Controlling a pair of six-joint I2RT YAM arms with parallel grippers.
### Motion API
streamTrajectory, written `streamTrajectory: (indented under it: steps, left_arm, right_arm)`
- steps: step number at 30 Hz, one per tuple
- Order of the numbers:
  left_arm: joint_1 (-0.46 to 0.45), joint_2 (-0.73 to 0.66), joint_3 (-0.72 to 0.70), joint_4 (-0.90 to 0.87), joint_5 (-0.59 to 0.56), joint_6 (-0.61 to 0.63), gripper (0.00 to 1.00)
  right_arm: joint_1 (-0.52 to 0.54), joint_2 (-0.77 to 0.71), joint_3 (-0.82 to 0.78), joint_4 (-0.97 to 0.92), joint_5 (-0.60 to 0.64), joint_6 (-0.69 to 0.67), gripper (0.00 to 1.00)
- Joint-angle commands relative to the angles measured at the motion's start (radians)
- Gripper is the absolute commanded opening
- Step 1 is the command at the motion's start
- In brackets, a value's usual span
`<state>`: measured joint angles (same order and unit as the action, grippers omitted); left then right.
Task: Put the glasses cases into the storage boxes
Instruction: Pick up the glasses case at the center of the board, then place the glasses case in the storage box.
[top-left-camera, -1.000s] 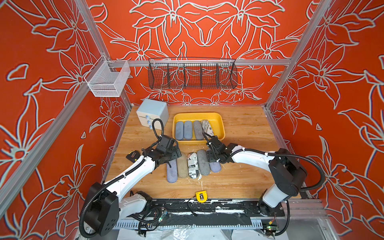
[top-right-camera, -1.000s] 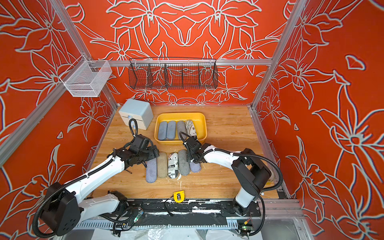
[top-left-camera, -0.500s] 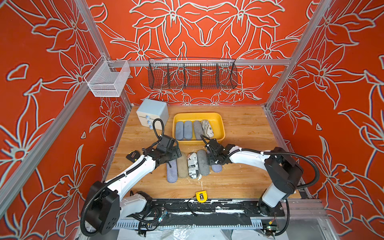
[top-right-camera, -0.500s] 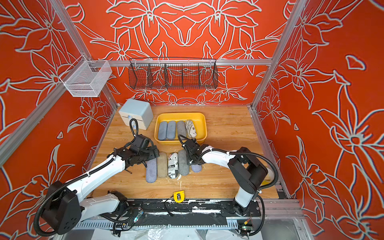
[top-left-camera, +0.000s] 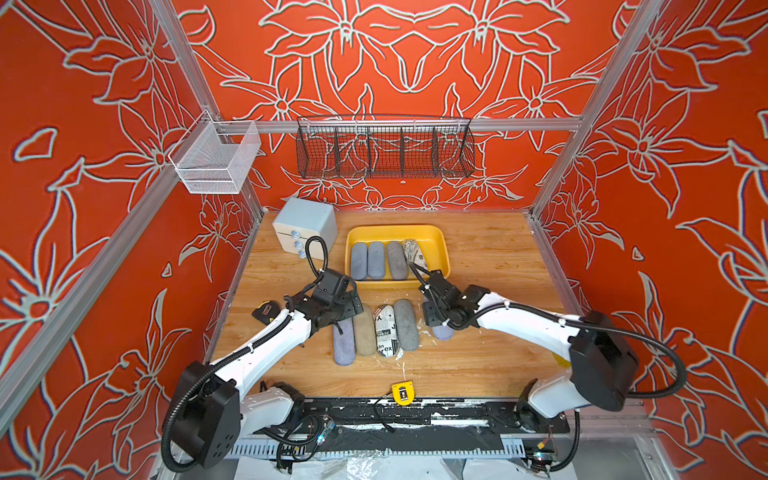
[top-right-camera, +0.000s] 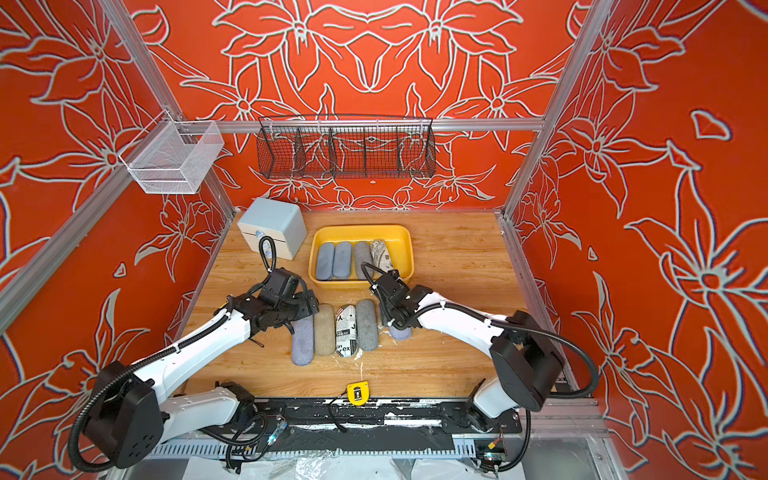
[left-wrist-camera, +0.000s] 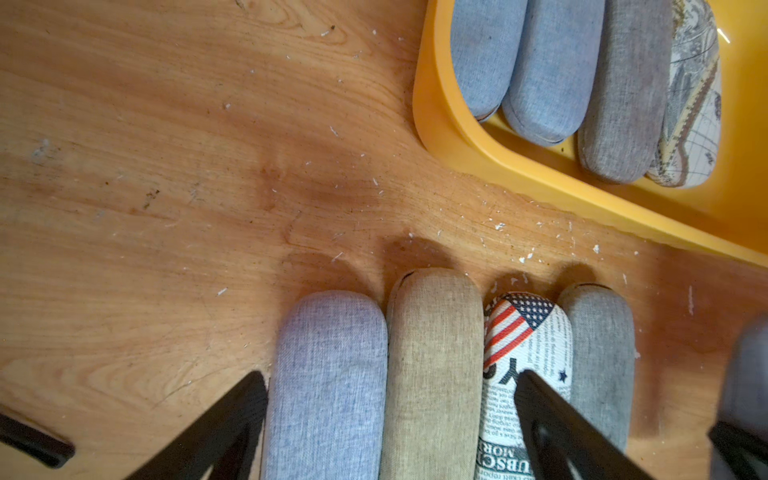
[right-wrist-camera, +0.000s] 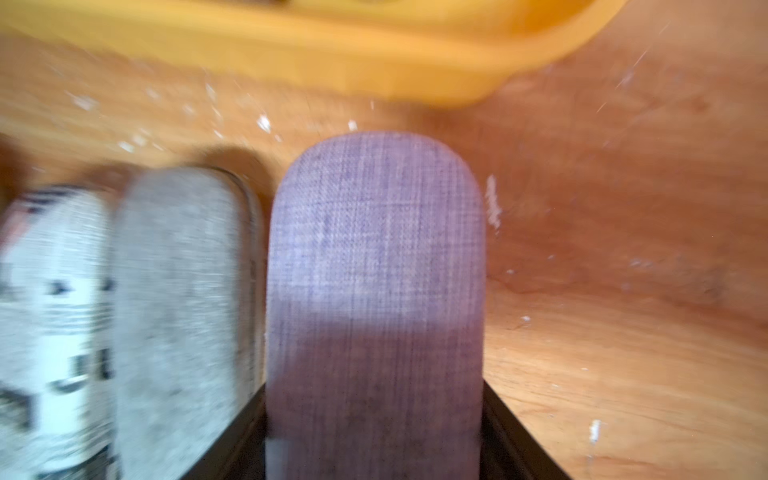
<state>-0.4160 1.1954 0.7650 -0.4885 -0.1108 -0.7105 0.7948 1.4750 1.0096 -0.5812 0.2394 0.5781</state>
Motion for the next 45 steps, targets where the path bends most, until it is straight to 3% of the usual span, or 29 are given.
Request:
streamTrajectory:
  steps: [1, 7, 18, 45]
  left_arm:
    - [0.011, -0.006, 0.019, -0.01, -0.006, 0.006, 0.93]
    - [0.013, -0.016, 0.004, -0.001, 0.0, 0.008, 0.93]
    - [0.017, -0.061, -0.024, -0.011, -0.009, -0.003, 0.93]
    - [0.031, -0.058, -0.03, -0.012, -0.004, 0.004, 0.93]
  right_arm:
    - [-0.024, -0.044, 0.093, -0.022, 0.042, -0.07, 0.63]
    - [-0.134, 0.042, 0.257, 0.066, -0.008, -0.208, 0.63]
    - [-0.268, 0.445, 0.646, 0.038, -0.058, -0.391, 0.63]
    - [-0.353, 0.709, 0.841, 0.023, -0.06, -0.4, 0.64]
